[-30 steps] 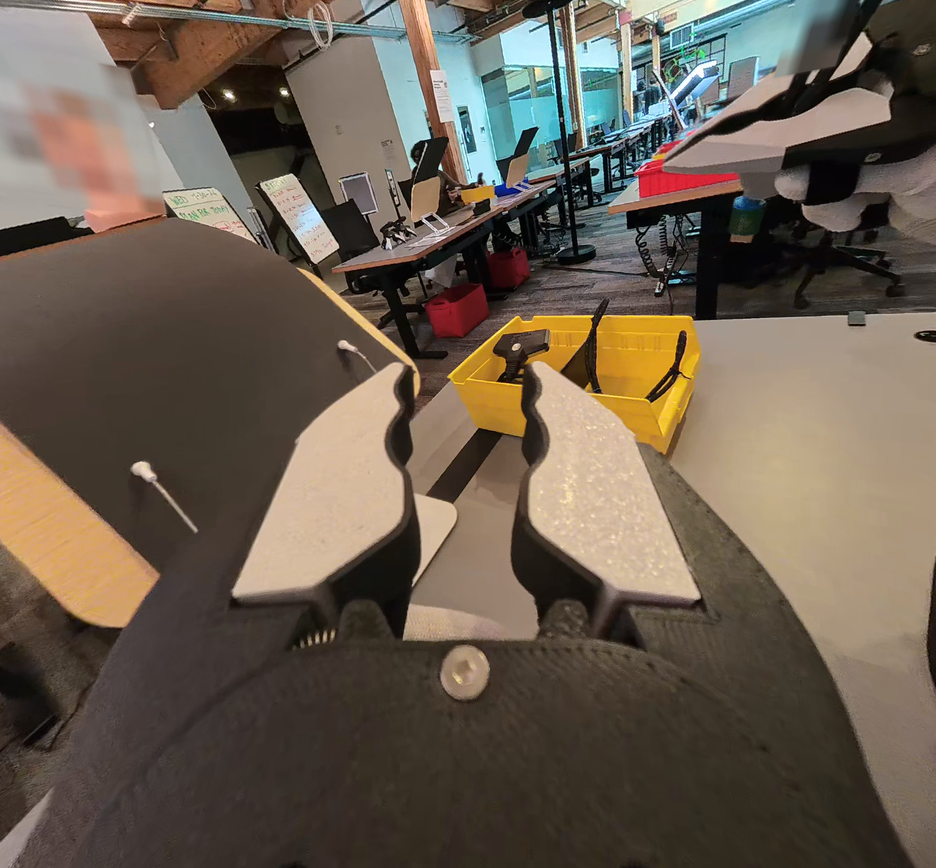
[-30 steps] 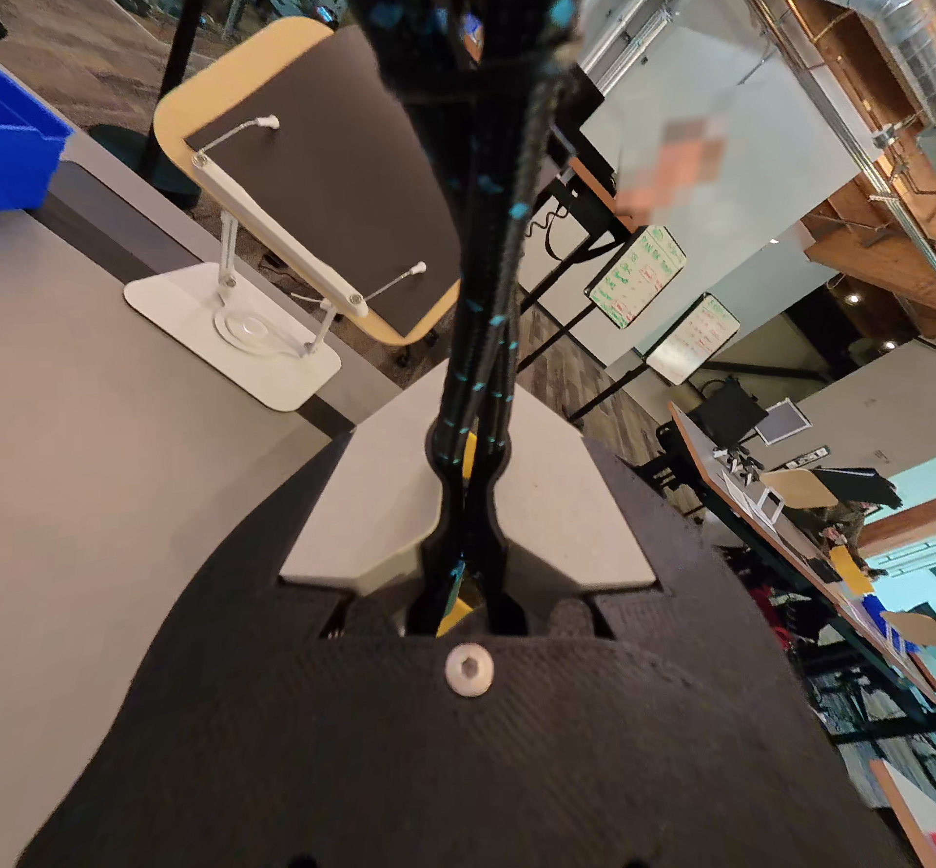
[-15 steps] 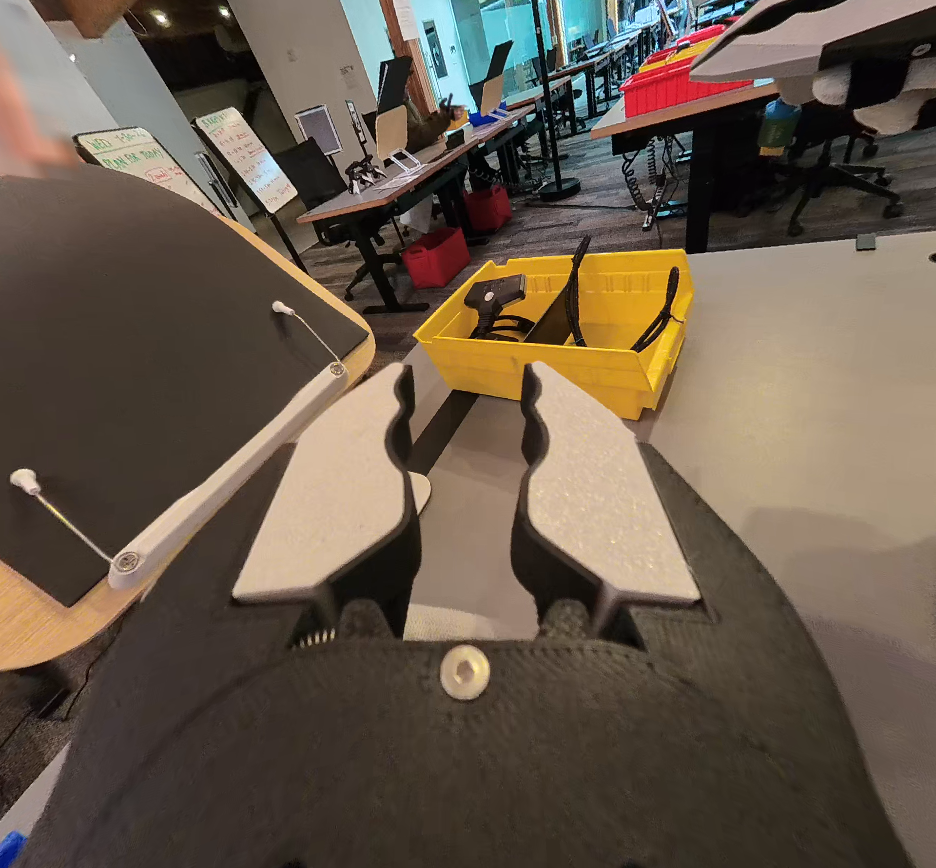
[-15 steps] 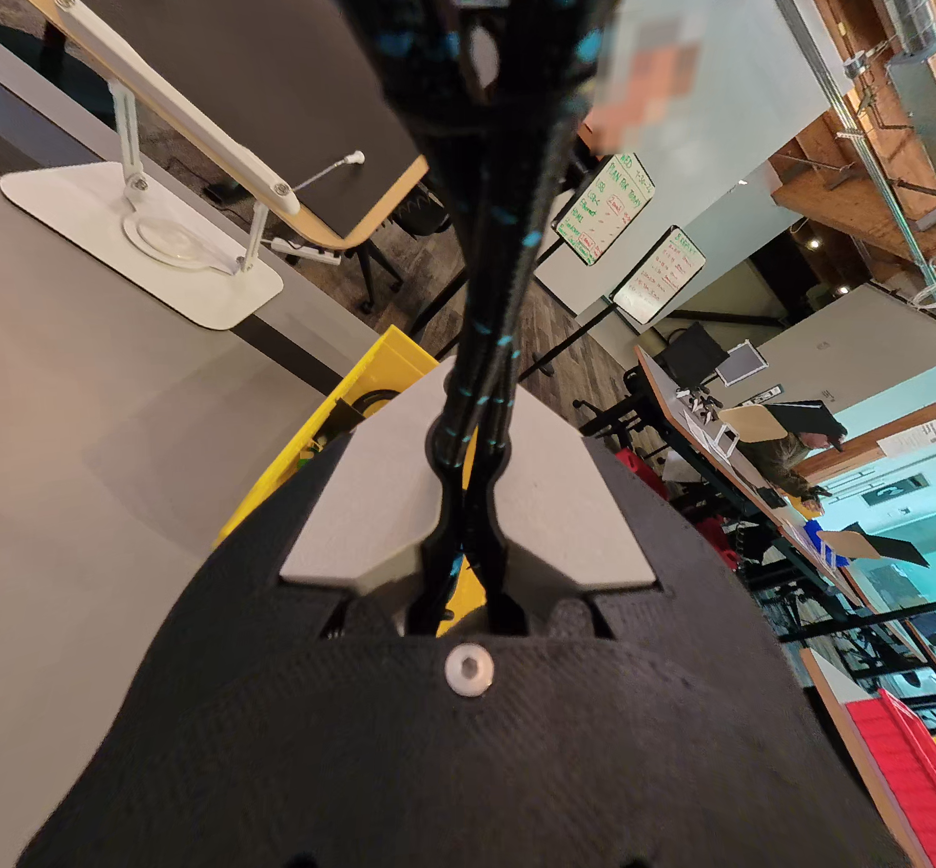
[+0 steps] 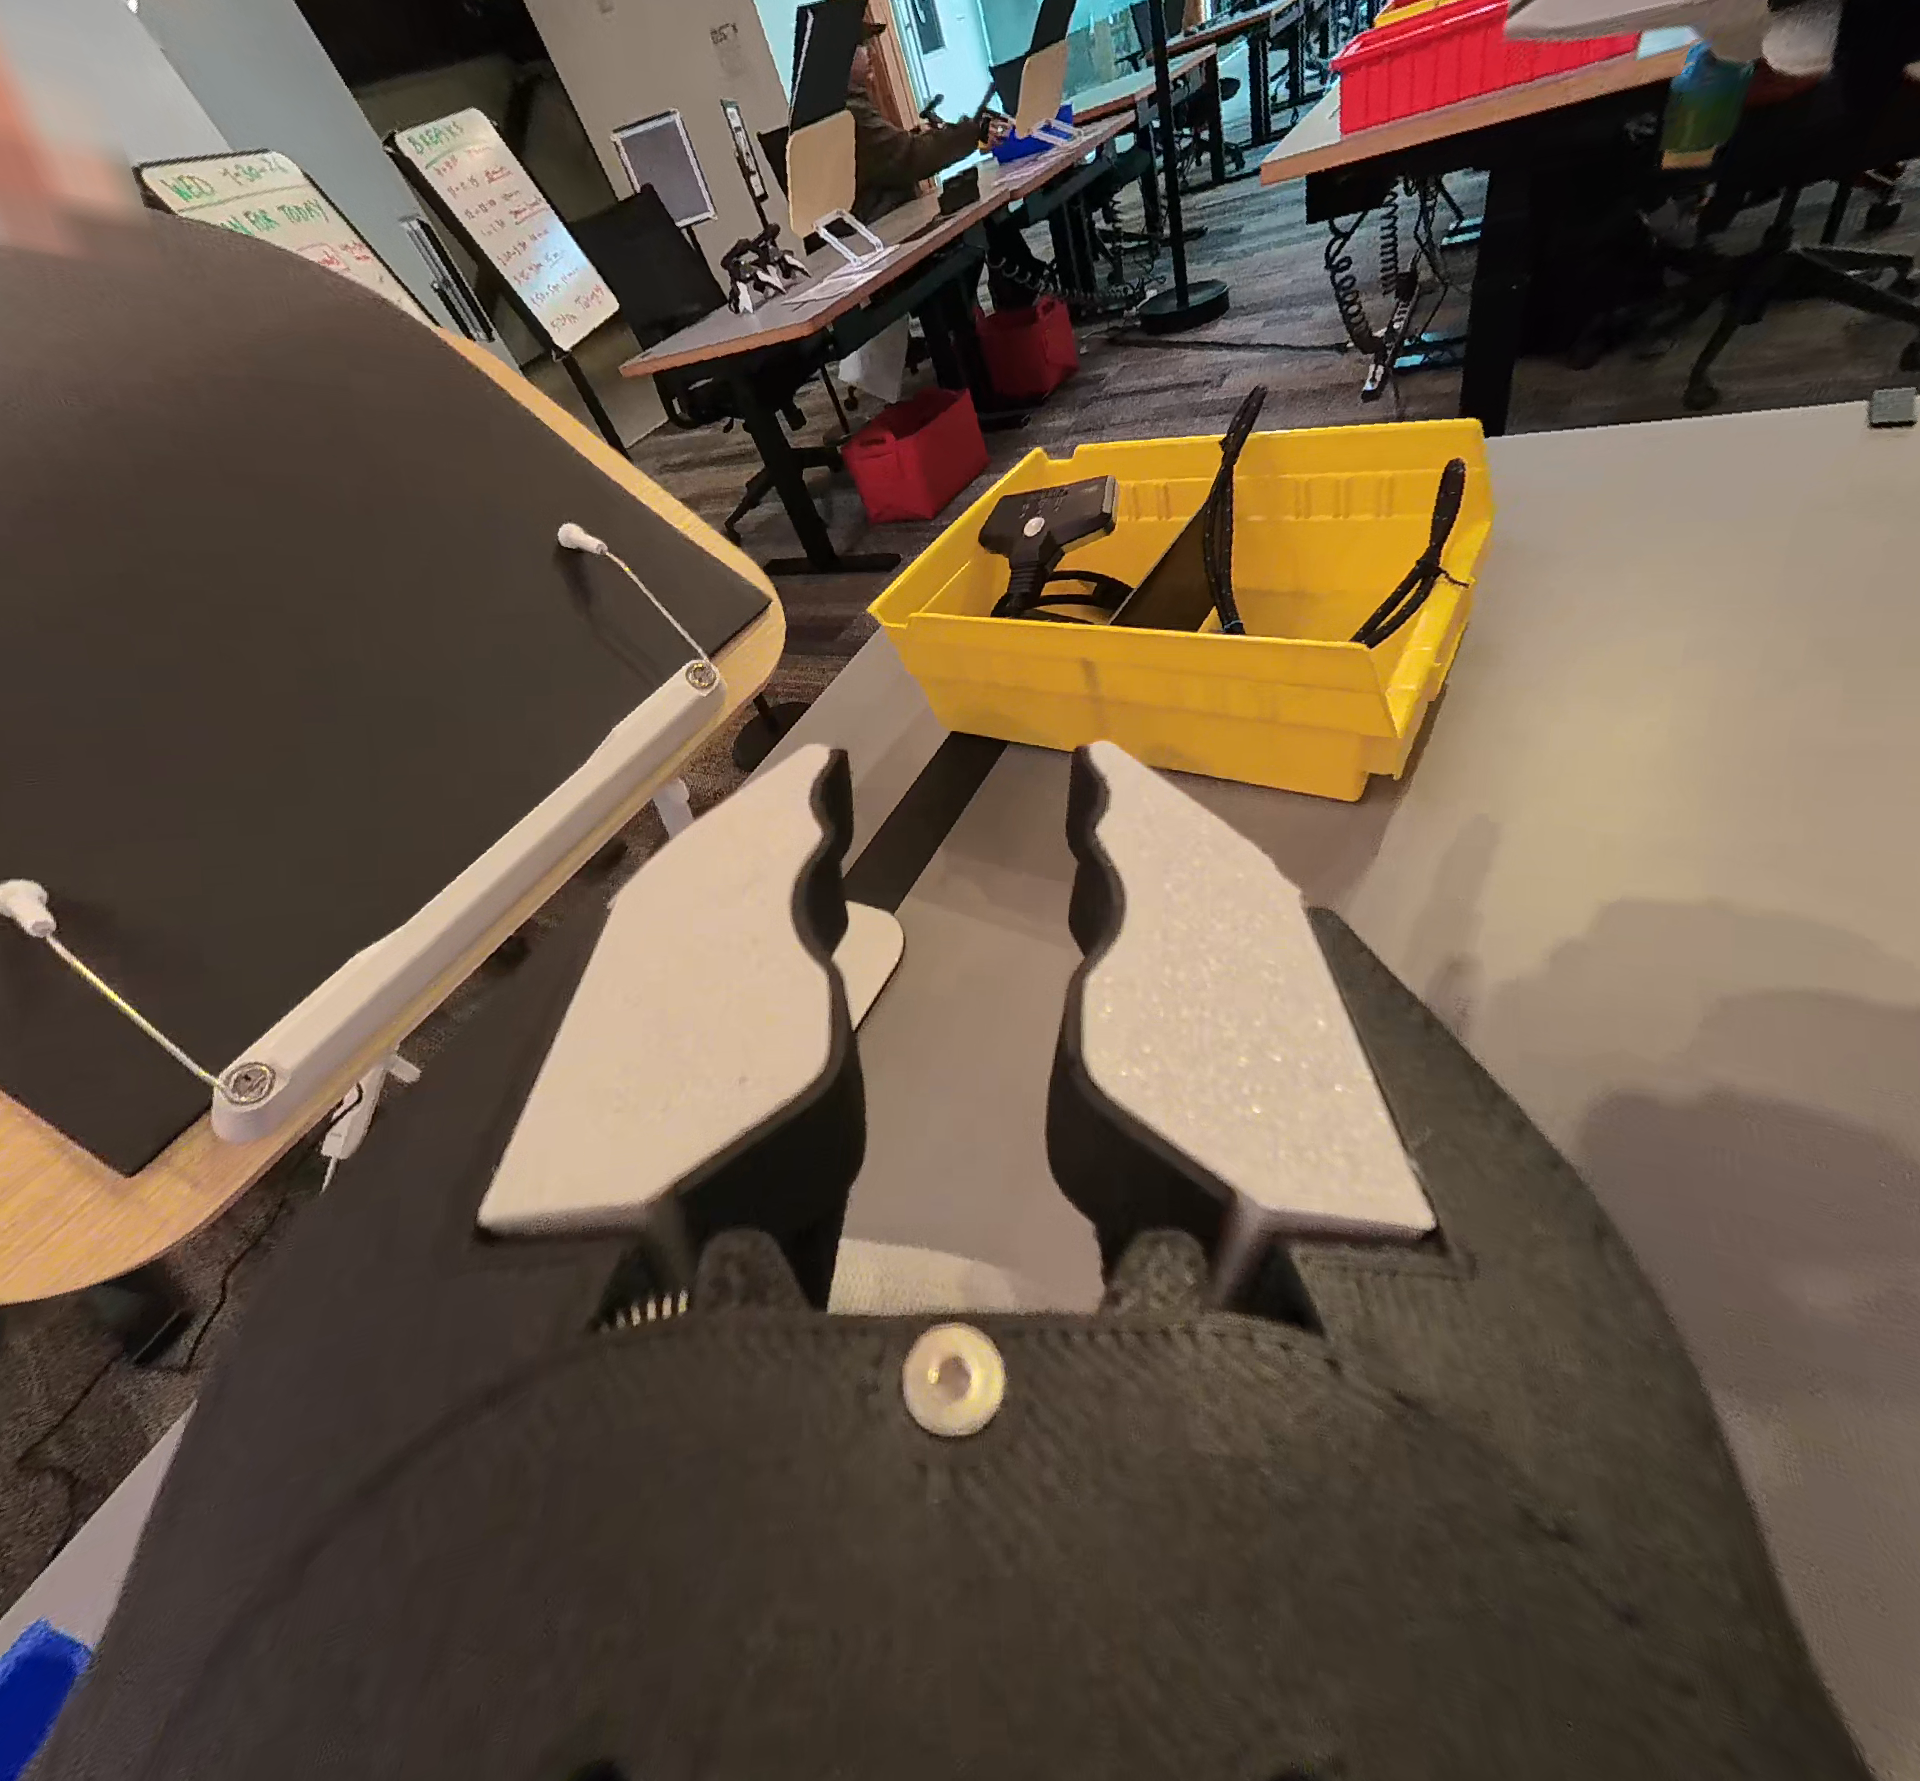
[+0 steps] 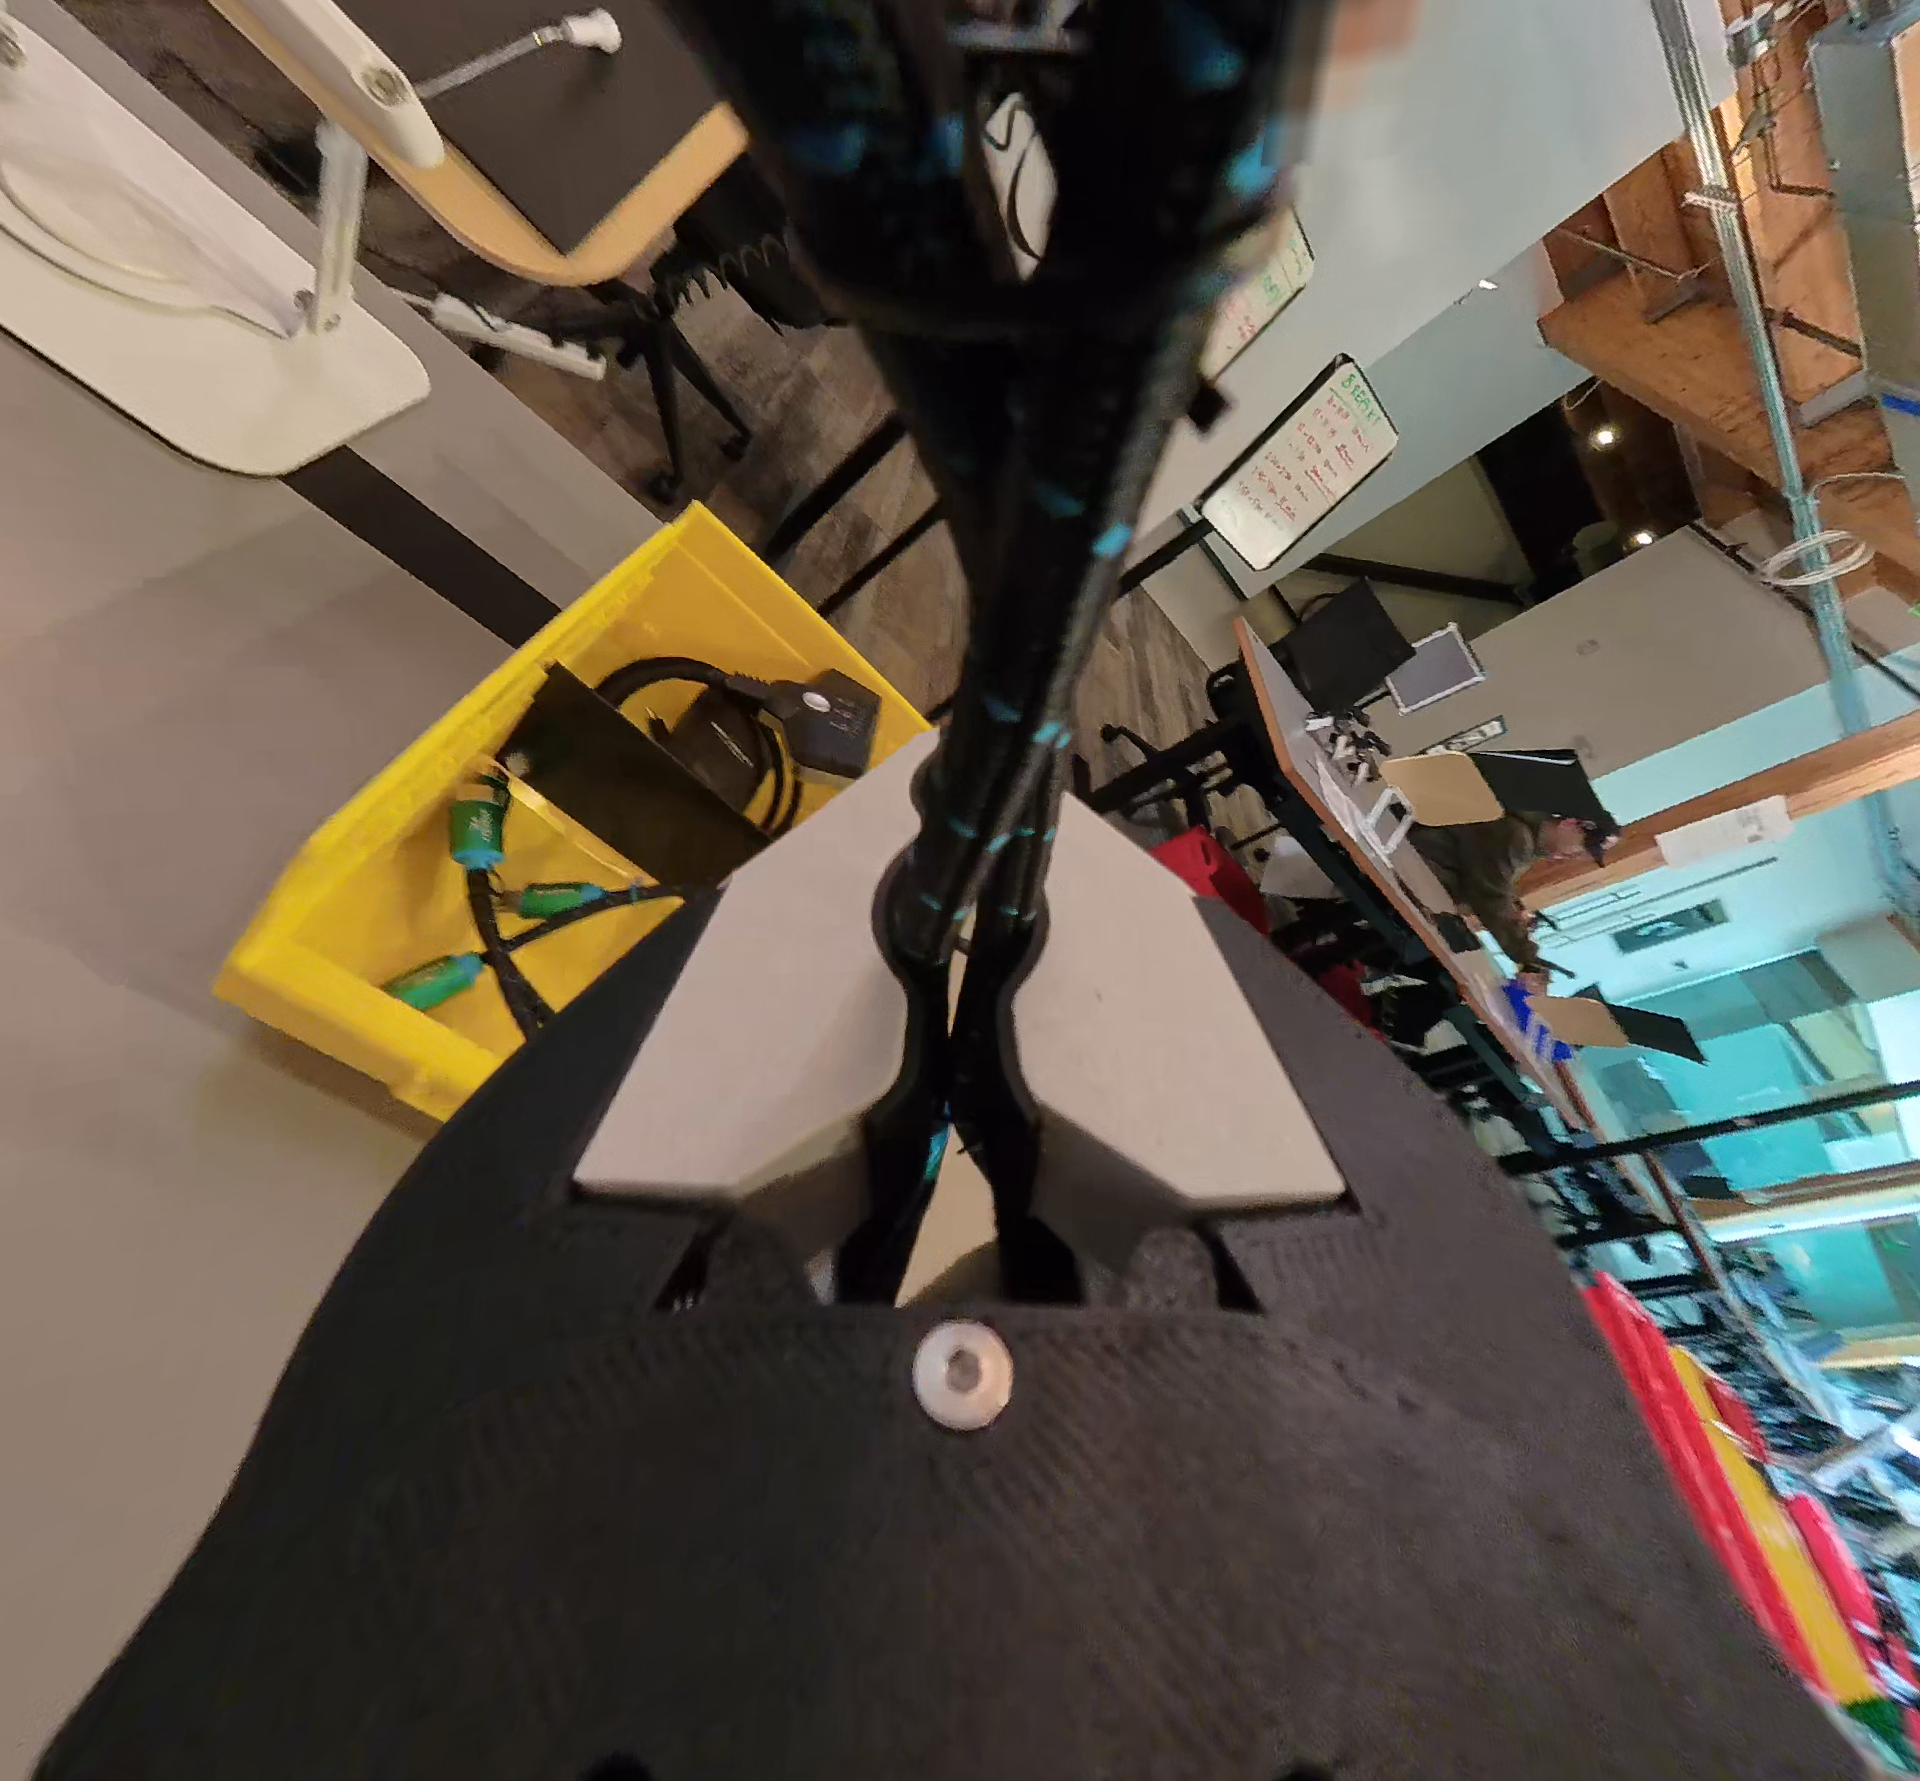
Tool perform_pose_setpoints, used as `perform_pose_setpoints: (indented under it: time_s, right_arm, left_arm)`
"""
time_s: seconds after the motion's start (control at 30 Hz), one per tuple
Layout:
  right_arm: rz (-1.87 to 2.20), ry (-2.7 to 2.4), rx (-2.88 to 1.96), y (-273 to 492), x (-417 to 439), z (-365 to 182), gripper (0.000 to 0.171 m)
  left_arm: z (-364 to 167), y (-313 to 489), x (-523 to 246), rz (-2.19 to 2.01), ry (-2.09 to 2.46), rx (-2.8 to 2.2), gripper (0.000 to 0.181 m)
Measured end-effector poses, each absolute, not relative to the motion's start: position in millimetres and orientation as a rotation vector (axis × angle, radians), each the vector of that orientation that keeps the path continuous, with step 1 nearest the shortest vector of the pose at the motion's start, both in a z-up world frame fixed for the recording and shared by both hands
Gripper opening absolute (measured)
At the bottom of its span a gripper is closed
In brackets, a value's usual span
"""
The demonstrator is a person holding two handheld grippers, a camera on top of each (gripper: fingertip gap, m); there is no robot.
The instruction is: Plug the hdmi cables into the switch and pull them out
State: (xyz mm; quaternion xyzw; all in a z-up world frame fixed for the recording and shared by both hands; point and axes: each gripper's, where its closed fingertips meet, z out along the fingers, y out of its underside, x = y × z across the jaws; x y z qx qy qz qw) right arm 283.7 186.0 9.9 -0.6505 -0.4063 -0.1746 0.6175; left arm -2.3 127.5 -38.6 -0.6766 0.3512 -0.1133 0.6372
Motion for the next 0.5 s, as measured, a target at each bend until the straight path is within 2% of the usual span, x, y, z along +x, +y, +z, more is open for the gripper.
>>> perform_pose_setpoints:
  time_s: [0.03,0.5]
  right_arm:
    - [-0.433,-0.947,-1.498,189,287,10,0.000]
    - [-1.113,-1.325,-1.358,252,318,-25,0.000]
  left_arm:
    - [-39,128,-3,-0.258,0.800,-1.548,0.039]
    - [-47,133,-11,-0.254,0.792,-1.573,0.039]
